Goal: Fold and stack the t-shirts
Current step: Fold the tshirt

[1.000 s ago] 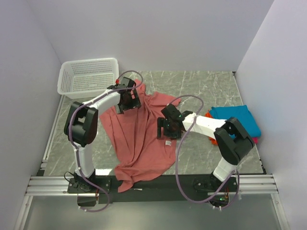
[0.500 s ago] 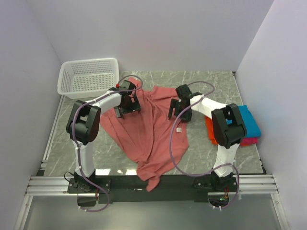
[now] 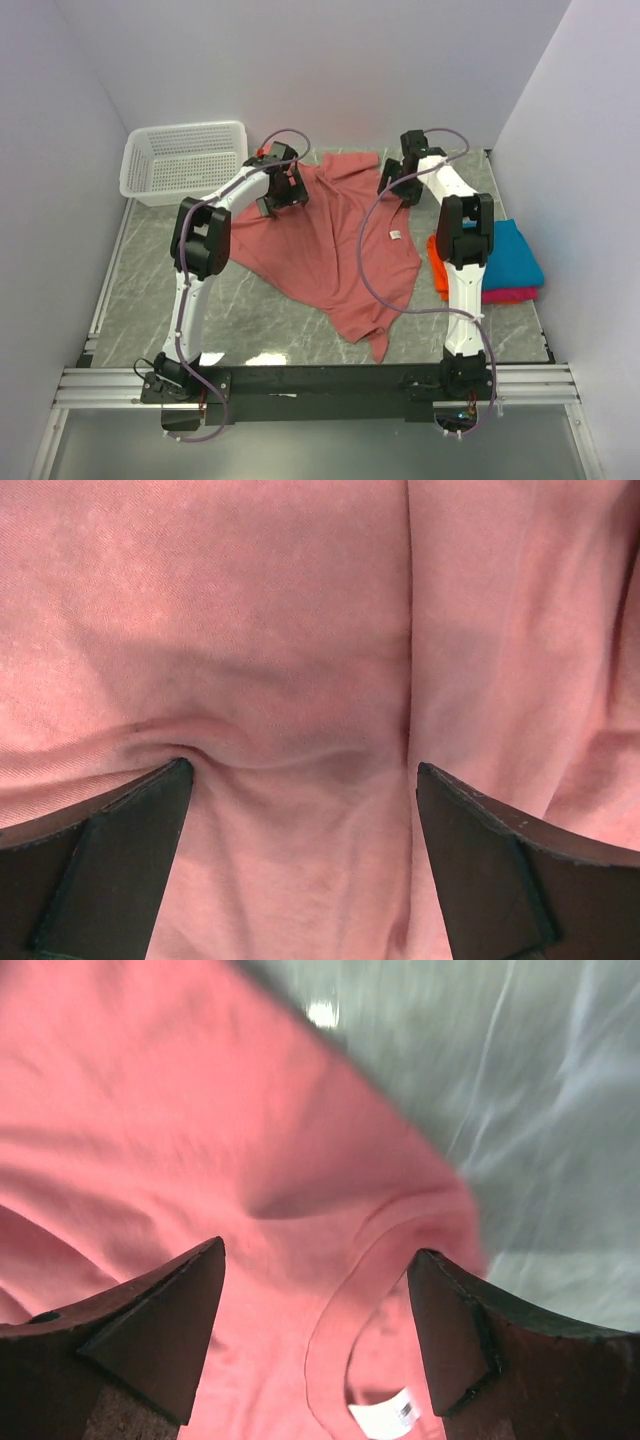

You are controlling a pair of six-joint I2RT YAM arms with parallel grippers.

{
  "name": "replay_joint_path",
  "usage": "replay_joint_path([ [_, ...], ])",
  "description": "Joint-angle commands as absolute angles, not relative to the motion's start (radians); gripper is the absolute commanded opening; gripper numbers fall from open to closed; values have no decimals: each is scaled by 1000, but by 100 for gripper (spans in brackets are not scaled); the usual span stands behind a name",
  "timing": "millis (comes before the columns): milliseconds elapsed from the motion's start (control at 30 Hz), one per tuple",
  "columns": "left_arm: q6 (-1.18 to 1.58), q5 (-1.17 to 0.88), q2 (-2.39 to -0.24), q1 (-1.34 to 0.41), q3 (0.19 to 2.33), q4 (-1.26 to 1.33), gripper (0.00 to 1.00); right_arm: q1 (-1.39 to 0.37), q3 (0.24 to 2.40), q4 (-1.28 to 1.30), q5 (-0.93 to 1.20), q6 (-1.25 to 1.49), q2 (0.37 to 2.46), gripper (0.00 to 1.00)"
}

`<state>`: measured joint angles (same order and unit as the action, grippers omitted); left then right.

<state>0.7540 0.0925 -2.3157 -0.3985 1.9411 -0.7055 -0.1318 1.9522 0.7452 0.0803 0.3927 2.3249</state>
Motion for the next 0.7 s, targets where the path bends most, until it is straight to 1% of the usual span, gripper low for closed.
replay_joint_path([
  [0,742,87,-2312,-393,2008,-735,100,-115,2098,784,132,311,2339,79],
  [67,730,95,-2267,-393,2002,-732,99,-115,2143,781,152,292,2335,79],
  [133,736,144,-2206,-393,1988,-762,99,-115,2172,798,146,285,2315,79],
  [200,745,178,-2156,-393,1939,-799,99,-115,2155,813,132,281,2251,79],
  [267,771,241,-2067,-393,1840,-833,99,-127,2033,772,123,279,2176,79],
  [300,781,259,-2033,-393,1798,-838,99,-133,1973,747,117,281,2083,79],
  [333,798,281,-1973,-391,1757,-844,99,-141,1850,692,101,281,2032,80],
  [400,807,287,-1916,-388,1643,-836,99,-176,1726,652,77,299,1892,80],
  [433,816,293,-1873,-387,1582,-828,99,-187,1610,612,65,325,1847,80],
  [500,818,282,-1832,-385,1528,-798,99,-228,1479,556,60,354,1720,80],
  [533,813,272,-1830,-384,1497,-782,99,-245,1371,511,54,370,1683,81],
  [567,808,247,-1832,-382,1493,-761,99,-273,1321,493,55,403,1631,81],
  [667,810,220,-1877,-380,1520,-746,99,-328,1183,440,60,468,1566,81],
])
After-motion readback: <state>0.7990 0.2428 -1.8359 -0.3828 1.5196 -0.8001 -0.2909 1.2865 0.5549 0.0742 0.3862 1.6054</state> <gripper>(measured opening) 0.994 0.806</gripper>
